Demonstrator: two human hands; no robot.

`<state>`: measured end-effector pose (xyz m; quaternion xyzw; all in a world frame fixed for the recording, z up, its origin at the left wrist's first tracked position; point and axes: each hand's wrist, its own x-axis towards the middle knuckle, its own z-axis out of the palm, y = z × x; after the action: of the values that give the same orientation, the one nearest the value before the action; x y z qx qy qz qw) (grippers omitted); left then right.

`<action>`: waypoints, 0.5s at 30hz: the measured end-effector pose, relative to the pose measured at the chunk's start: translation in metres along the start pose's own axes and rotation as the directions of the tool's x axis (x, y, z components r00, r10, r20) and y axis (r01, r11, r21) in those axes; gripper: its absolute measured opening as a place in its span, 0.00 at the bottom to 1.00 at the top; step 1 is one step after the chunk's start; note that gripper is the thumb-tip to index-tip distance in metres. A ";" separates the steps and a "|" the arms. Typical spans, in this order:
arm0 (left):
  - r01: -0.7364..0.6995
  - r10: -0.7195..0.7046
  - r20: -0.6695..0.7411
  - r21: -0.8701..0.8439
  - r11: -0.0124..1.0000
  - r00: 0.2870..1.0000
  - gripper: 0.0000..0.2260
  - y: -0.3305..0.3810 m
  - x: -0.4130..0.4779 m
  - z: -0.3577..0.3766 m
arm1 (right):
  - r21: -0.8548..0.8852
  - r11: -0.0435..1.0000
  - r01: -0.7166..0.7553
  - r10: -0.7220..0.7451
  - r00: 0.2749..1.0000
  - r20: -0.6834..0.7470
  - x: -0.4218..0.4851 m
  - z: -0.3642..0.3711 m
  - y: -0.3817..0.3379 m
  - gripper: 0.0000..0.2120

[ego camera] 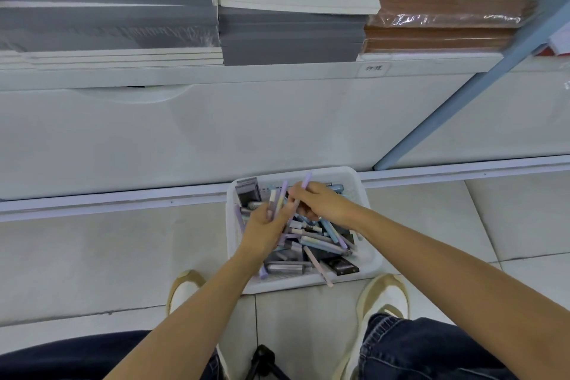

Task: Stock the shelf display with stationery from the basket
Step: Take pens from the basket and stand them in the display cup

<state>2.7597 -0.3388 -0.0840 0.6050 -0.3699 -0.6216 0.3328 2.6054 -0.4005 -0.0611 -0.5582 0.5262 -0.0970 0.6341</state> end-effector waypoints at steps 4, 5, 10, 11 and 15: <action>-0.014 0.005 0.079 0.113 0.993 0.997 0.11 -0.004 0.001 -0.009 | -0.014 0.998 0.069 -0.069 0.997 0.026 -0.002 0.003 0.001 0.15; -0.007 -0.001 0.068 0.124 0.992 0.998 0.12 -0.005 0.001 -0.013 | 0.074 0.996 0.054 -0.056 0.998 0.025 -0.002 0.002 0.004 0.14; 0.029 -0.027 -0.027 0.077 0.997 0.999 0.10 -0.014 -0.001 -0.025 | -0.240 0.968 -0.078 0.069 0.997 -0.043 -0.002 -0.006 0.033 0.10; 0.039 -0.037 -0.021 0.066 0.997 0.999 0.07 -0.015 -0.002 -0.025 | -0.464 0.880 -0.102 0.092 0.995 -0.045 -0.003 -0.005 0.043 0.09; 0.076 -0.077 0.041 0.003 0.997 0.996 0.06 -0.018 -0.006 -0.022 | -0.791 0.596 -0.137 0.117 0.990 -0.083 -0.007 0.014 0.073 0.17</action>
<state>2.7829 -0.3262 -0.0965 0.6062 -0.3538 -0.6458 0.3005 2.5794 -0.3616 -0.1185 -0.7416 0.5598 0.1854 0.3198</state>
